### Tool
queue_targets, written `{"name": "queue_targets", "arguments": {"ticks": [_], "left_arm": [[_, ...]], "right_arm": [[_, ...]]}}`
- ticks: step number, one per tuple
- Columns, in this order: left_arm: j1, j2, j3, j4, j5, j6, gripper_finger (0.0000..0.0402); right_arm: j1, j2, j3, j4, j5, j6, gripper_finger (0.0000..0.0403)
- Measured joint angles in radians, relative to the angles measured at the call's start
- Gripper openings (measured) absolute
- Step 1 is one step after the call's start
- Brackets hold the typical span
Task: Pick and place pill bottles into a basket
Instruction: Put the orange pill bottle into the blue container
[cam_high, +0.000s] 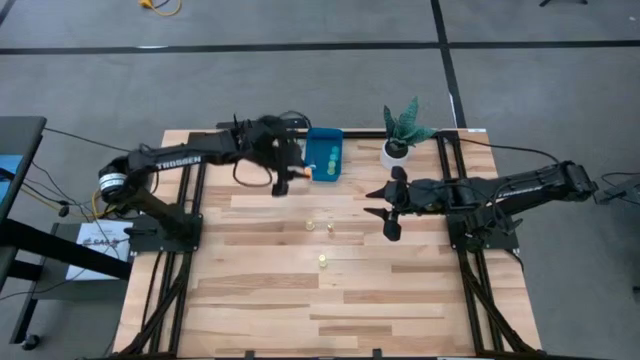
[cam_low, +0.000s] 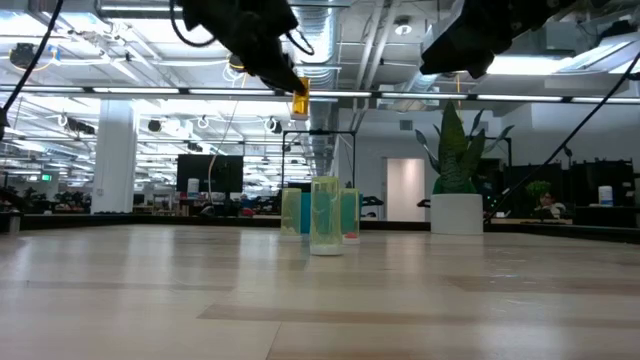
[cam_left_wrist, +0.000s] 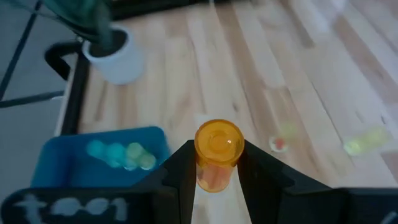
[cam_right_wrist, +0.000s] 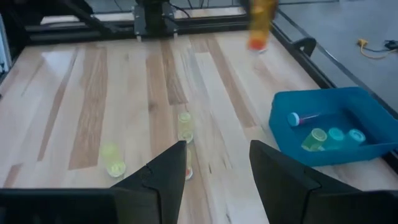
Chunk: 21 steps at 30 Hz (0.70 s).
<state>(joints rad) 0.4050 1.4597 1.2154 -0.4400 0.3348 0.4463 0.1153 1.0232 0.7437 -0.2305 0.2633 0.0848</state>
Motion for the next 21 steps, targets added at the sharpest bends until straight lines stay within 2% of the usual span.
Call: {"name": "queue_targets", "arguments": {"ticks": [4, 10, 17, 21], "left_arm": [[0.087, 0.016, -0.032, 0.103, 0.129, 0.019, 0.0092], [0.179, 0.118, -0.042, 0.211, 0.187, 0.075, 0.0092], [0.296, 0.241, -0.041, 0.346, 0.359, 0.108, 0.0092], [0.353, 0.302, -0.040, 0.396, 0.381, 0.098, 0.0092]], "right_arm": [[0.000, 0.007, 0.000, 0.002, 0.000, -0.028, 0.0169], [-0.013, 0.023, 0.001, 0.017, 0.008, -0.041, 0.0169], [-0.046, 0.025, 0.000, 0.024, 0.007, -0.041, 0.0169], [-0.062, 0.025, 0.000, 0.030, 0.004, -0.040, 0.0169]]}}
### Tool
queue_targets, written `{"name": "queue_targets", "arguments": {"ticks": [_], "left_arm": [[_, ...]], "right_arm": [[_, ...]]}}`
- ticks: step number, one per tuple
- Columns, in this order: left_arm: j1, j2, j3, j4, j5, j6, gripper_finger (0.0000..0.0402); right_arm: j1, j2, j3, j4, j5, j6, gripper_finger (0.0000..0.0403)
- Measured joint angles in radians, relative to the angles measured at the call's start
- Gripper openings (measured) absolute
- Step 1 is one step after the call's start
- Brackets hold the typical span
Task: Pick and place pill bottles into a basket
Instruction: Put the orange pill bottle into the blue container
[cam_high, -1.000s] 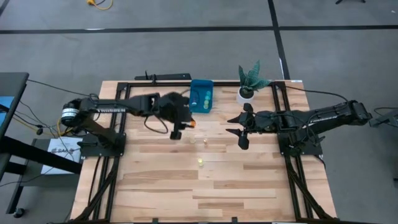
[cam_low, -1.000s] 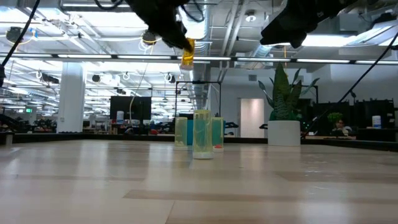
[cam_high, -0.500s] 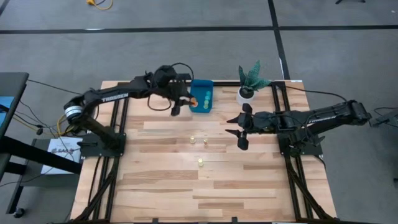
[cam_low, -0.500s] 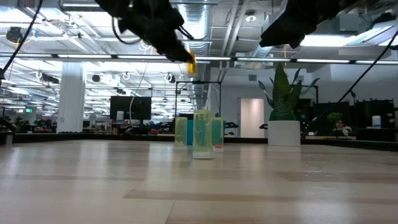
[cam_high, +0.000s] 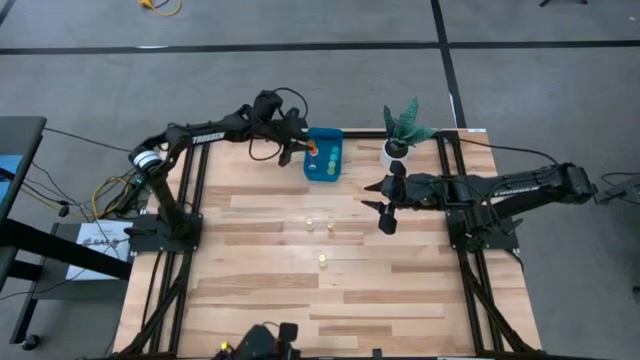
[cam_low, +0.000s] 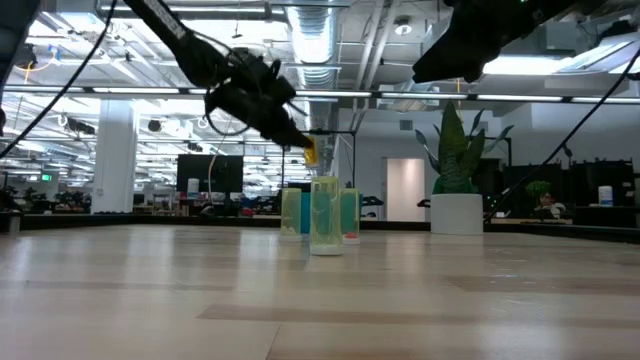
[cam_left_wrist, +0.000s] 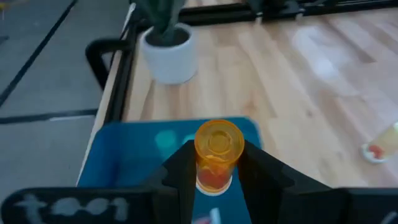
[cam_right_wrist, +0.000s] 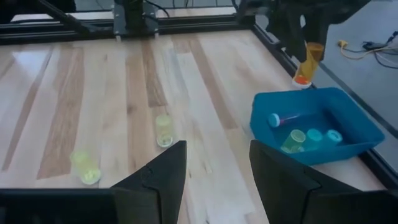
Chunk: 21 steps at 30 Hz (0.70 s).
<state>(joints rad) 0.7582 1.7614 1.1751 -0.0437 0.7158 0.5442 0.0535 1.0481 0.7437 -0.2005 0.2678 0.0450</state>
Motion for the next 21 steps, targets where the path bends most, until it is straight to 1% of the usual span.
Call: {"name": "queue_targets", "arguments": {"ticks": [6, 9, 17, 21], "left_arm": [[0.043, 0.069, 0.008, 0.020, 0.088, -0.008, 0.0092], [0.045, 0.091, 0.018, 0.013, 0.090, -0.008, 0.0092], [0.026, 0.092, 0.020, 0.006, 0.088, -0.012, 0.0093], [0.011, 0.092, 0.020, -0.026, 0.077, -0.008, 0.0105]], "right_arm": [[-0.023, 0.000, 0.000, 0.000, -0.003, 0.007, 0.0169], [-0.031, 0.000, 0.000, 0.000, -0.004, 0.007, 0.0169], [-0.049, 0.000, 0.000, 0.000, -0.005, 0.006, 0.0169], [-0.050, 0.000, 0.000, 0.000, -0.005, 0.006, 0.0169]]}}
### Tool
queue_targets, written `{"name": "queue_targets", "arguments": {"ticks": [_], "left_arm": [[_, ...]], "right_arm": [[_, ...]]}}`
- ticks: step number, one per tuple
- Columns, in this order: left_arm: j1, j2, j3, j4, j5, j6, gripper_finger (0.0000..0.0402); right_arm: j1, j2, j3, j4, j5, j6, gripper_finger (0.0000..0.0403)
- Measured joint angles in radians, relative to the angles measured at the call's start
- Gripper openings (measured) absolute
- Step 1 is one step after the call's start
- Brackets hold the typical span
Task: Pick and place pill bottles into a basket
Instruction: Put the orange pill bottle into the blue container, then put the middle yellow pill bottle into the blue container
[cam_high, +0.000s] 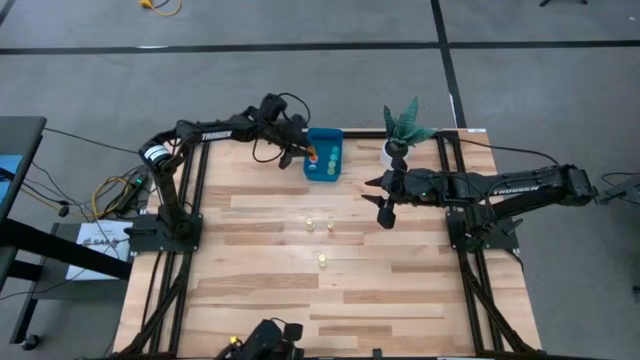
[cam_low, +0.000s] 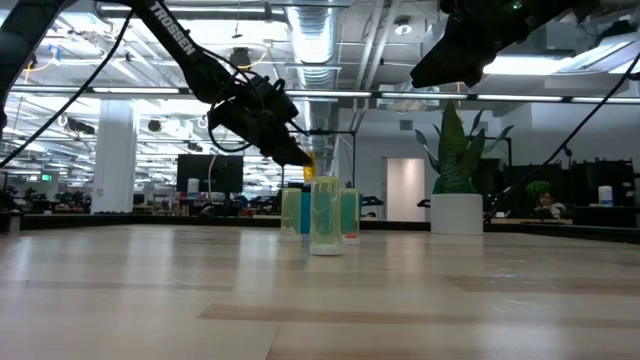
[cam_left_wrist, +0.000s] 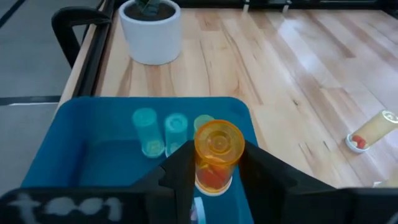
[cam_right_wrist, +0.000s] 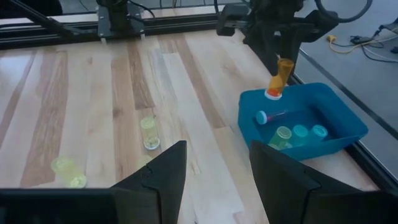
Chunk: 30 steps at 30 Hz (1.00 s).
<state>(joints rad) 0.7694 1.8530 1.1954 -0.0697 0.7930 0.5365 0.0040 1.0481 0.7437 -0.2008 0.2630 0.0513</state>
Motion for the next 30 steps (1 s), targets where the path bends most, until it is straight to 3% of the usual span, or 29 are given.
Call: {"name": "queue_targets", "arguments": {"ticks": [17, 25, 30], "left_arm": [[-0.043, 0.000, 0.000, -0.051, -0.070, -0.003, 0.0127], [-0.047, -0.023, 0.000, -0.287, 0.013, -0.028, 0.0128], [-0.072, -0.101, 0.000, -0.490, 0.081, 0.030, 0.0128]], "right_arm": [[0.000, 0.000, 0.000, -0.010, 0.000, 0.001, 0.0169], [0.001, 0.065, 0.000, -0.074, -0.004, 0.080, 0.0169], [0.005, 0.149, 0.000, -0.044, -0.002, 0.086, 0.0169]]}}
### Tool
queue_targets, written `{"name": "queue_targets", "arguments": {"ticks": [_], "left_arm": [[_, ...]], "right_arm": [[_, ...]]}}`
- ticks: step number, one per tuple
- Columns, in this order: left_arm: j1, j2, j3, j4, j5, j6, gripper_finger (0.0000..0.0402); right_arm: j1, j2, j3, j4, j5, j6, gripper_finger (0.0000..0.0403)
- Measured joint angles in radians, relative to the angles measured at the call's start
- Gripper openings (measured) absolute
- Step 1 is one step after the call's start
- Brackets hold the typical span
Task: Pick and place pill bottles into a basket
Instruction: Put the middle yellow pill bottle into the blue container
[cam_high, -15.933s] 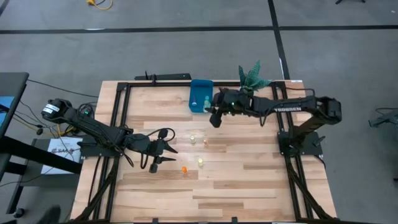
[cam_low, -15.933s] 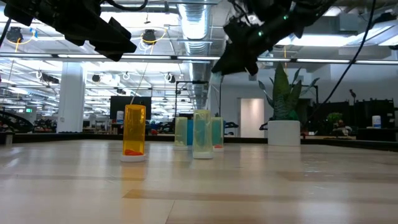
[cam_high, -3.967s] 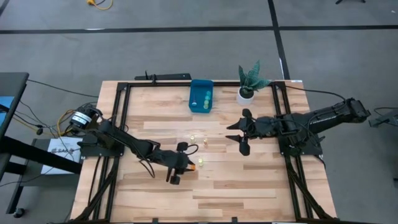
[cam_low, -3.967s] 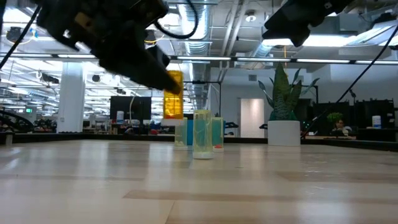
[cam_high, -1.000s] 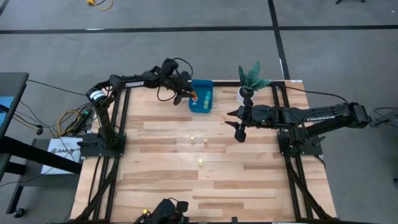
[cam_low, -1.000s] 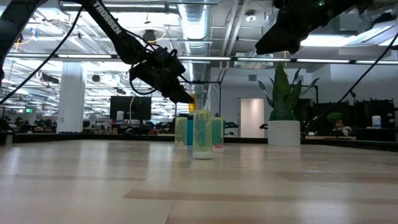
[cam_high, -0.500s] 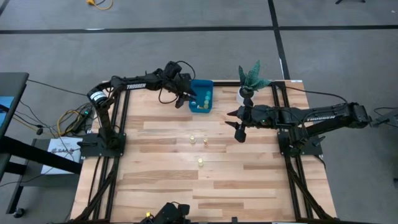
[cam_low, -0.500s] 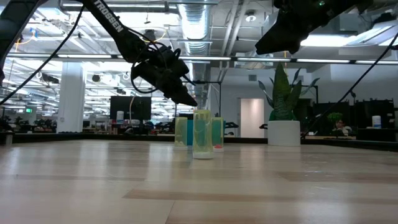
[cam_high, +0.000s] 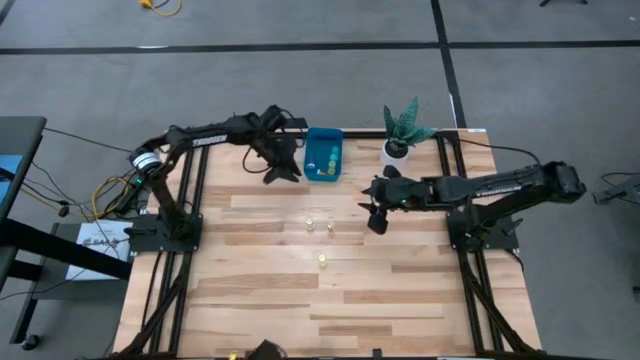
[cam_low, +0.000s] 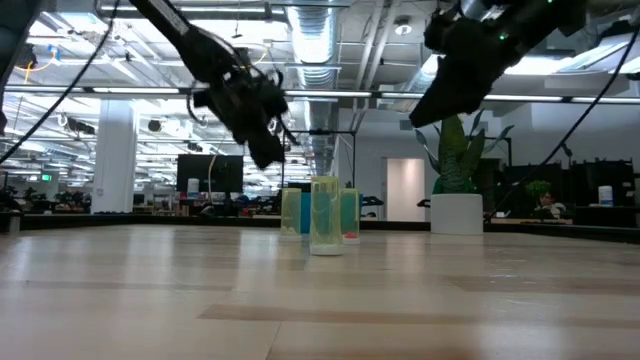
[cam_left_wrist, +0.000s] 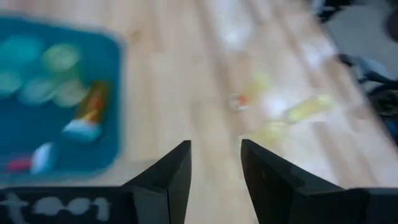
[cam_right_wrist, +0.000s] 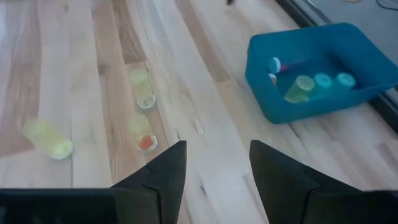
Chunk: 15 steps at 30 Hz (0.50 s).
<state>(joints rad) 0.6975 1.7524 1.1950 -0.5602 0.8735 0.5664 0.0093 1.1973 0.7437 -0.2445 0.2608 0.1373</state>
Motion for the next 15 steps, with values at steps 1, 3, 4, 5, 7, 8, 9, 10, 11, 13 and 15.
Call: {"name": "queue_targets", "arguments": {"ticks": [1, 3, 4, 5, 7, 8, 9, 10, 11, 13, 15], "left_arm": [[-0.009, -0.027, 0.000, -0.023, 0.014, 0.011, 0.0128], [-0.034, -0.086, 0.000, -0.079, 0.033, 0.020, 0.0128], [-0.051, -0.116, 0.000, -0.089, 0.036, 0.019, 0.0128], [-0.068, -0.151, -0.007, -0.092, 0.035, 0.014, 0.0128], [-0.117, -0.225, -0.030, -0.099, 0.035, -0.005, 0.0128], [-0.144, -0.263, -0.047, -0.094, 0.035, -0.020, 0.0128], [-0.176, -0.303, -0.073, -0.088, 0.035, -0.031, 0.0128], [-0.205, -0.345, -0.104, -0.073, 0.039, -0.047, 0.0128], [-0.233, -0.389, -0.139, -0.041, 0.047, -0.073, 0.0128], [-0.283, -0.484, -0.234, 0.068, 0.075, -0.153, 0.0128], [-0.331, -0.581, -0.356, 0.239, 0.069, -0.282, 0.0128]], "right_arm": [[0.002, 0.013, 0.000, 0.024, 0.002, 0.005, 0.0169], [0.008, 0.034, 0.000, 0.084, 0.004, 0.013, 0.0169], [0.013, 0.040, 0.000, 0.102, 0.005, 0.014, 0.0169], [0.019, 0.043, 0.000, 0.115, 0.006, 0.015, 0.0169], [0.034, 0.047, 0.000, 0.159, 0.021, 0.029, 0.0169], [0.042, 0.045, 0.000, 0.161, 0.036, 0.041, 0.0169], [0.051, 0.040, 0.000, 0.160, 0.055, 0.046, 0.0169], [0.062, 0.038, 0.000, 0.165, 0.078, 0.049, 0.0169], [0.074, 0.037, 0.000, 0.169, 0.107, 0.055, 0.0169], [0.101, 0.026, -0.001, 0.159, 0.172, 0.072, 0.0169], [0.130, 0.023, 0.001, 0.184, 0.218, 0.074, 0.0169]]}}
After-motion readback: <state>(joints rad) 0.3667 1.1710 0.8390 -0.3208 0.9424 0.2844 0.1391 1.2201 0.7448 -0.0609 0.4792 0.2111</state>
